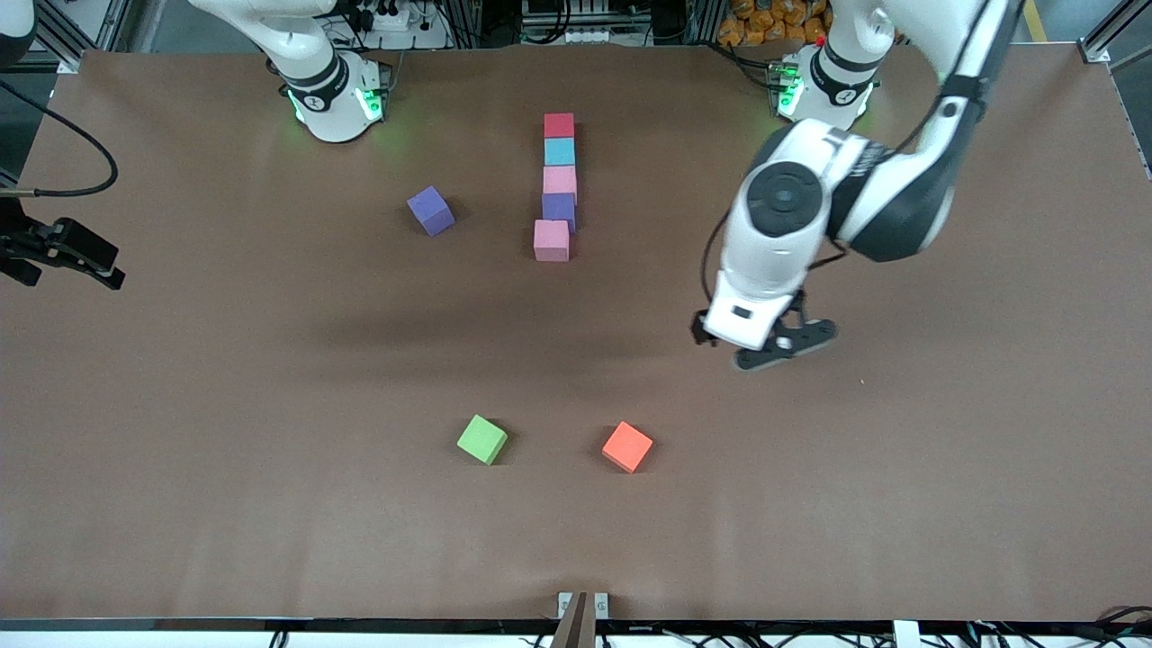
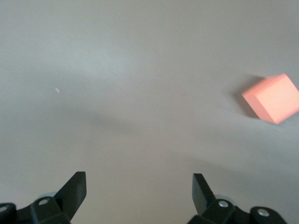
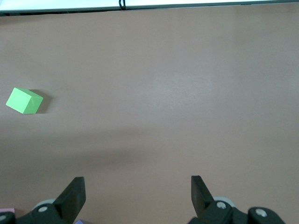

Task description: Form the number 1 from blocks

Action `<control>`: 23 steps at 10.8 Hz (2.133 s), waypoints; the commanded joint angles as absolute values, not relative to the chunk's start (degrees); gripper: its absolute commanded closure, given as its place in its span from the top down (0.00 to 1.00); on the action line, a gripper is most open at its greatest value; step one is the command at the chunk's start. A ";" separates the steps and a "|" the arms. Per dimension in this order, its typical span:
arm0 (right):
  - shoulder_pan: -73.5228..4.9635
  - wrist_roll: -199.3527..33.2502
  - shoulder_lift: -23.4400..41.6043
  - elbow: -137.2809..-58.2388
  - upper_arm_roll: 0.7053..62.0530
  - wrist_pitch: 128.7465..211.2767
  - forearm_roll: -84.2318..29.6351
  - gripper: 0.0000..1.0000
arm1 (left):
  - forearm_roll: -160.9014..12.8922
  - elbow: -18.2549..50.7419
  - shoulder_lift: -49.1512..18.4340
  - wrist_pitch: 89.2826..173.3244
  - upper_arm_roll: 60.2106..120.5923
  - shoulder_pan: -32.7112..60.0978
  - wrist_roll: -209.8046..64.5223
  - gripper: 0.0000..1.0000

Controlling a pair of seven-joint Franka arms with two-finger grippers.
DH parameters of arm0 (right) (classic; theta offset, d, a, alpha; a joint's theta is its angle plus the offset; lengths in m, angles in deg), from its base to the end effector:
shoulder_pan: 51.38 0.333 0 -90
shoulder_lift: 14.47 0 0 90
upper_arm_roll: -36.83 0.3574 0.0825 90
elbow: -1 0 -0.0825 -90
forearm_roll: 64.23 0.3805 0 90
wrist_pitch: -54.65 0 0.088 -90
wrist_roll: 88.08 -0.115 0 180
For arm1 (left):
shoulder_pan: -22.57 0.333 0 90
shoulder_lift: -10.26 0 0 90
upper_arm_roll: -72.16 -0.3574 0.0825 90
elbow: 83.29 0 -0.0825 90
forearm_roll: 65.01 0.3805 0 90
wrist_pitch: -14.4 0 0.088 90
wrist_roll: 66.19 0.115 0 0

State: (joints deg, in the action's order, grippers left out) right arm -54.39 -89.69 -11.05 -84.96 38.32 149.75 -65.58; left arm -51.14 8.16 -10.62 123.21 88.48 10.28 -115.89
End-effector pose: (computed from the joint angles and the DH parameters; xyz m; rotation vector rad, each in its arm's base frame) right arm 0.5820 -0.0185 0.6658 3.1147 -0.0839 0.1557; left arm 0.6066 -0.2810 0.4577 -2.9807 -0.4506 -0.0685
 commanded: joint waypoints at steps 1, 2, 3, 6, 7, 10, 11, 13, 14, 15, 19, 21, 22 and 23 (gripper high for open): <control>-54.80 -90.28 -10.34 -83.20 38.59 148.26 -64.76 1.00 | -50.77 10.22 -7.33 120.24 89.39 14.82 -110.07 1.00; -54.81 -90.28 -10.25 -83.20 38.59 148.35 -64.76 1.00 | -51.47 11.88 -4.97 120.22 89.65 16.92 -107.26 1.00; -54.81 -90.28 -10.25 -83.20 38.59 148.43 -64.76 1.00 | -53.04 14.76 -1.81 120.22 89.74 17.90 -105.06 1.00; -54.72 -90.28 -10.16 -83.20 38.59 148.61 -64.67 1.00 | -59.27 17.96 4.71 120.23 84.15 17.04 -94.62 1.00; -54.72 -90.28 -10.16 -83.20 38.59 148.52 -64.67 1.00 | -62.08 17.78 6.90 120.22 82.55 17.03 -89.10 1.00; -54.72 -90.11 -10.16 -83.11 38.59 148.35 -64.67 1.00 | -63.87 17.61 12.88 118.92 82.27 19.05 -83.86 1.00; -54.63 -90.10 -10.16 -82.68 38.59 148.43 -64.67 1.00 | -63.44 17.17 14.47 116.64 82.01 18.96 -82.55 1.00; -54.80 -89.84 -10.16 -81.97 38.59 148.17 -64.58 1.00 | -63.43 14.37 15.45 111.73 81.57 18.87 -77.20 1.00; -54.63 -89.84 -10.16 -81.97 38.59 148.26 -64.58 1.00 | -63.87 12.44 16.41 108.74 80.09 18.79 -75.52 1.00; -54.11 -89.93 -10.16 -81.97 38.67 148.26 -64.58 1.00 | -64.31 11.55 17.63 105.75 78.25 18.44 -71.77 1.00; -53.84 -89.84 -10.25 -80.74 38.67 148.17 -64.58 1.00 | -67.65 7.41 17.73 101.33 75.24 18.26 -69.18 1.00; -53.84 -89.84 -10.25 -79.87 38.67 148.17 -64.58 1.00 | -67.65 5.49 15.90 100.11 75.33 18.35 -69.27 1.00; -53.84 -89.84 -10.34 -79.86 38.67 148.00 -64.58 1.00 | -67.65 1.82 13.19 98.10 75.24 18.44 -69.27 1.00; -53.84 -89.84 -10.25 -79.86 38.67 147.91 -64.58 1.00 | -67.65 0.65 11.68 97.12 75.24 18.44 -69.27 1.00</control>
State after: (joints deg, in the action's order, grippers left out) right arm -53.86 -89.71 -10.90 -81.52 38.63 149.20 -65.39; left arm -66.35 5.74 15.64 100.21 75.77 18.72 -70.25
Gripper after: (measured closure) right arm 0.000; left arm 0.000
